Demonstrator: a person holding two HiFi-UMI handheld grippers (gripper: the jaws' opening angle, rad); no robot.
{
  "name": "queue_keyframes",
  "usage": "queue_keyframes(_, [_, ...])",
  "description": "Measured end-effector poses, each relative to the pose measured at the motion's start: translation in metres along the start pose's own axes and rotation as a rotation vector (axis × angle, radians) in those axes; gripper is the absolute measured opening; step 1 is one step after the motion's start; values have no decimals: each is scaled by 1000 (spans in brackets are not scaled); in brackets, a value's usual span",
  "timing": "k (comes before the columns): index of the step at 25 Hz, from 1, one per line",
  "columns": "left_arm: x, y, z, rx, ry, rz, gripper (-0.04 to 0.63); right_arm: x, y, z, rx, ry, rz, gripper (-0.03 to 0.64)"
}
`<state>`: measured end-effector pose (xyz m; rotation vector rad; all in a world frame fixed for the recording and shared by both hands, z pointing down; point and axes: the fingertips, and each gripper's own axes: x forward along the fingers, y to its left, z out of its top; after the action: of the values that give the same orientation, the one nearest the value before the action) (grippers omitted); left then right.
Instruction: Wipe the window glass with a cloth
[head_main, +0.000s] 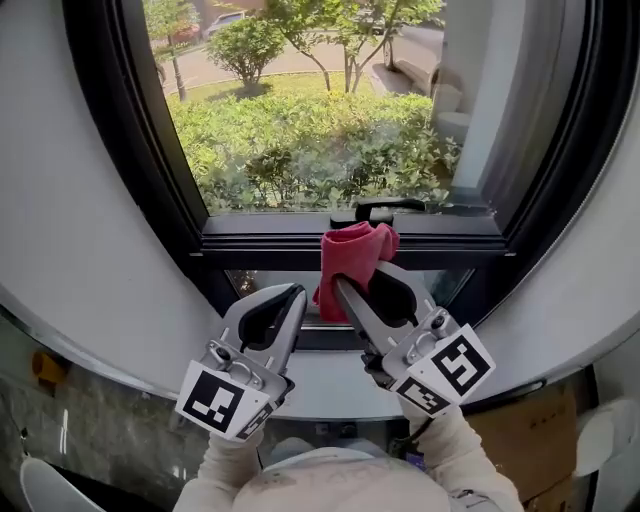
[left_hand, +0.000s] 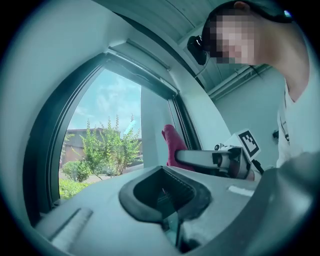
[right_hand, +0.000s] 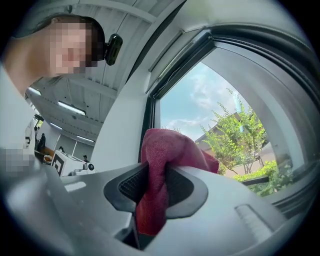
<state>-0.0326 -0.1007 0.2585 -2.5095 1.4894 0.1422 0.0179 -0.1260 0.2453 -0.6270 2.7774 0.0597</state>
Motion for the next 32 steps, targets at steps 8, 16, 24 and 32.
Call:
queue_keyframes(8, [15, 3, -15, 11, 44, 12, 0, 17, -18, -8, 27, 9, 36, 114])
queue_keyframes(16, [0, 29, -20, -13, 26, 18, 0, 74, -2, -9, -80, 69, 82, 114])
queue_keyframes(24, [-32, 72, -23, -9, -14, 36, 0, 180, 8, 42, -266, 28, 91, 114])
queue_keyframes(32, [-54, 97, -27, -4, -21, 51, 0, 274, 2, 108, -358, -39, 23, 114])
